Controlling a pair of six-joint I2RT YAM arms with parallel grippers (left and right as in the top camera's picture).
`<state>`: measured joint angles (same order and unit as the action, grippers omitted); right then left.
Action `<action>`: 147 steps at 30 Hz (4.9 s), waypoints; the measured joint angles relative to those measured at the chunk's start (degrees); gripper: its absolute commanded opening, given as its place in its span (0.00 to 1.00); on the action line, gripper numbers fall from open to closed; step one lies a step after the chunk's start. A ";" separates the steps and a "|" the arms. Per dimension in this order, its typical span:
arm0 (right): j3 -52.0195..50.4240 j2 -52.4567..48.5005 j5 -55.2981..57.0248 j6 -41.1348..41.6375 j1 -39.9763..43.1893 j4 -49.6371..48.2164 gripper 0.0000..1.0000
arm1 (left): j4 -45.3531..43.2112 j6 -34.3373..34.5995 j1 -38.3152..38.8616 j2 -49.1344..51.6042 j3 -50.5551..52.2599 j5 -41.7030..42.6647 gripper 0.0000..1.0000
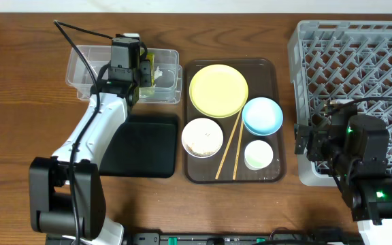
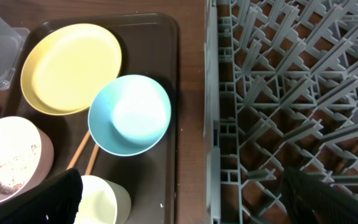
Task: Sort waste into correct bins and load items into the dishwasher rack
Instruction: 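Drop the wrapper into the clear bin with the left gripper, then grasp the rim of the pink rice bowl with the left gripper, then tip the pink bowl over the black tray to dump the rice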
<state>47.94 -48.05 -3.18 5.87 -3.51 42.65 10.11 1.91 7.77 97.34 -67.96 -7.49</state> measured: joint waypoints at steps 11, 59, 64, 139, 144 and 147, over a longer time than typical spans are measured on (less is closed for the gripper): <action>0.02 0.00 0.00 -0.02 0.00 0.35 0.99 | 15.54 5.31 10.10 -13.35 -0.02 12.33 0.87; 0.02 0.00 0.00 0.00 0.00 0.37 0.99 | 16.59 18.51 32.54 9.88 -0.02 17.44 0.40; 0.02 0.00 0.00 0.00 0.00 0.37 0.99 | 16.87 18.99 32.59 9.88 -0.02 17.44 0.24; 0.02 0.00 0.02 0.00 0.00 0.87 0.99 | 42.36 17.35 -23.85 9.42 7.63 95.93 0.06; 0.02 0.00 0.00 0.00 0.00 0.85 0.99 | 42.38 23.50 -23.85 9.42 7.63 96.08 0.06; 0.02 0.00 0.02 0.00 0.00 0.87 0.99 | 42.38 25.70 -23.85 9.42 7.63 96.08 0.06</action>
<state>47.97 -48.05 -3.16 5.87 -3.51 43.53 52.49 27.62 -16.08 106.76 -60.34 88.60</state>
